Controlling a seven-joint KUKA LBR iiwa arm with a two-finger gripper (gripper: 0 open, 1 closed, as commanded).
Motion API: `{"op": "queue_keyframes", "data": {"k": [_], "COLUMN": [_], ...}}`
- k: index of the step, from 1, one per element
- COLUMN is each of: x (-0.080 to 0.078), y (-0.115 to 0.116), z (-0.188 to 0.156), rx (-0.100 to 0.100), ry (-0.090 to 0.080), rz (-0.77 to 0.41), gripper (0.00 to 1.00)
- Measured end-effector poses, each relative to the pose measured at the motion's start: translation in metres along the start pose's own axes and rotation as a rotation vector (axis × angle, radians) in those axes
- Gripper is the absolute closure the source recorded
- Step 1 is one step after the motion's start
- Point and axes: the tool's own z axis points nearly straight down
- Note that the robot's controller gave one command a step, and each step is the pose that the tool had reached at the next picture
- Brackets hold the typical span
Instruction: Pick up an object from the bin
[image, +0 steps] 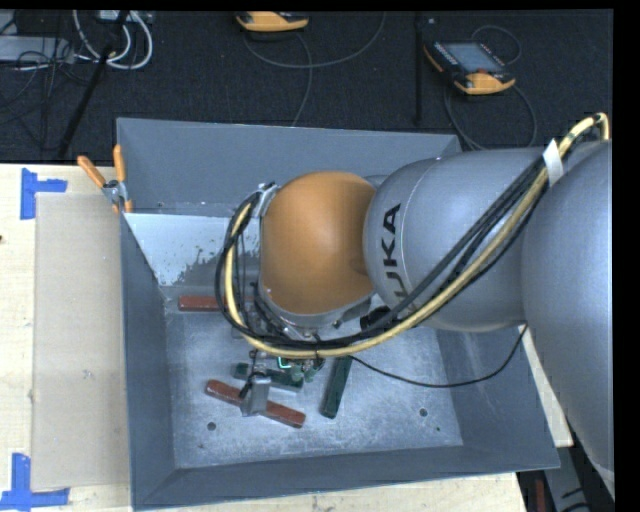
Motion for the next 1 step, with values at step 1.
{"op": "queue_keyframes", "data": {"k": [1], "x": [-0.0194], "y": [-0.0648], "z": [0.1104], "rx": [0.001], "ry": [0.0], "rz": [-0.112], "gripper": [0.0]}}
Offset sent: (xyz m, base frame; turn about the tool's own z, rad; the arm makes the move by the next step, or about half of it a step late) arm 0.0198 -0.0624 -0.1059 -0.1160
